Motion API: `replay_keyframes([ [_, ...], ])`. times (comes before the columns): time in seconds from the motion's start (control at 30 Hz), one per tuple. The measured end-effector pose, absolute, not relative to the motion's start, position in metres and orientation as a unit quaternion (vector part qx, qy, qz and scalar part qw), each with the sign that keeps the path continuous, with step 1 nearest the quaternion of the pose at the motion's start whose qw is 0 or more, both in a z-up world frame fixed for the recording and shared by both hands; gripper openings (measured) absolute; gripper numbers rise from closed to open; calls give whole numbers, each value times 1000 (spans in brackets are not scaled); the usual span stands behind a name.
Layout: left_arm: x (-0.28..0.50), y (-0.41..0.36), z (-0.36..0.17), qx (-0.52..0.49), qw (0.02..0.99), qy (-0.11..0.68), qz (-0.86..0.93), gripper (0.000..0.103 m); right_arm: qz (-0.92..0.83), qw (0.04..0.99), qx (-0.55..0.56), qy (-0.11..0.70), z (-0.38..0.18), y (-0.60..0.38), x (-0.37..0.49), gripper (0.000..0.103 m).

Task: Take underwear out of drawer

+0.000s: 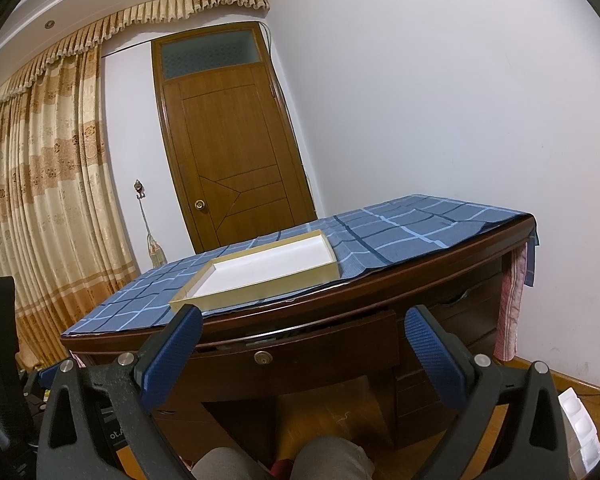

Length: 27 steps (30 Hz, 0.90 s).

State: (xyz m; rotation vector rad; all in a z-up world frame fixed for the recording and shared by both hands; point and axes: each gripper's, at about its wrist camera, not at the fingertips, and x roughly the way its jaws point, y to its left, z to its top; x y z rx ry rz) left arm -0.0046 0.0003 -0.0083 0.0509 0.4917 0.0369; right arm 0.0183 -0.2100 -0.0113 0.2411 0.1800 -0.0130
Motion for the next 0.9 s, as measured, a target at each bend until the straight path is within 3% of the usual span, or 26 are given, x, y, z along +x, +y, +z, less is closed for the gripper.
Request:
replay_keyframes([
  [0.9,11,-4,-23,17,965,261,3,103,-16,986,126,104,-21,-217,32,103],
])
